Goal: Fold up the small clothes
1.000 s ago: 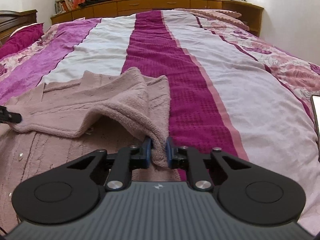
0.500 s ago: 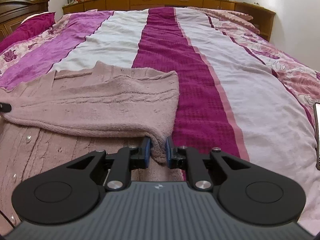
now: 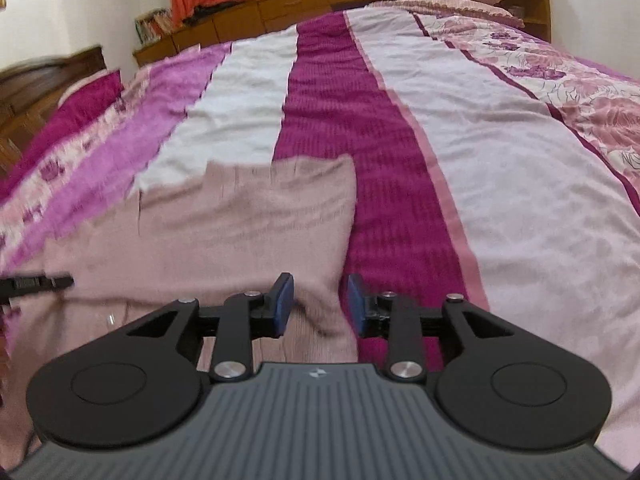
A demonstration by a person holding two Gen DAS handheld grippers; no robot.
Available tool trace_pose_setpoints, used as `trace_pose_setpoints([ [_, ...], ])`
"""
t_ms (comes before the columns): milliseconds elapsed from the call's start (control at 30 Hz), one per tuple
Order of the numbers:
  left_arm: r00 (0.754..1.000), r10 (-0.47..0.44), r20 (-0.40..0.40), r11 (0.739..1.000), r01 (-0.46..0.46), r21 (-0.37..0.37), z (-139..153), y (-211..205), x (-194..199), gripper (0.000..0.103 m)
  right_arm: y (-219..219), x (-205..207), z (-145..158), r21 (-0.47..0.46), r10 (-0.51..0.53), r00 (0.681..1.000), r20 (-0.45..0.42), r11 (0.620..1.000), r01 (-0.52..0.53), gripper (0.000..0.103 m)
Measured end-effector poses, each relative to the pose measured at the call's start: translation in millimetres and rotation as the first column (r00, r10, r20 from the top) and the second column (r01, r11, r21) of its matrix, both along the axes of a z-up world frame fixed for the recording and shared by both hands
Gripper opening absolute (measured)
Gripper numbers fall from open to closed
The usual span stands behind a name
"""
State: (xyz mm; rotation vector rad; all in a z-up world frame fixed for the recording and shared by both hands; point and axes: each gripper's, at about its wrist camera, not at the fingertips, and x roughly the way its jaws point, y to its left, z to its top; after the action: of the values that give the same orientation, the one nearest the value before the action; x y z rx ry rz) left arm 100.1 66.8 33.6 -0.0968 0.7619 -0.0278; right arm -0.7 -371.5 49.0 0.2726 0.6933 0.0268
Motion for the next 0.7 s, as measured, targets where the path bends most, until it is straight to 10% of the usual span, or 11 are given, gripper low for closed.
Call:
trace_pose_setpoints([
  [567, 0.997, 0.066, 0.04, 0.995, -0.063, -0.082, 6, 17, 12, 0.038, -18, 141, -40, 0.069, -0.07, 0.997, -0.031, 0.995, 0.072, 0.051],
  [700, 0.998, 0.063, 0.006, 0.992, -0.062, -0.11, -3, 18, 19, 0.042, -18, 145, -49, 0.087, -0.069, 0.998, -0.015, 0.994, 0.07, 0.037],
])
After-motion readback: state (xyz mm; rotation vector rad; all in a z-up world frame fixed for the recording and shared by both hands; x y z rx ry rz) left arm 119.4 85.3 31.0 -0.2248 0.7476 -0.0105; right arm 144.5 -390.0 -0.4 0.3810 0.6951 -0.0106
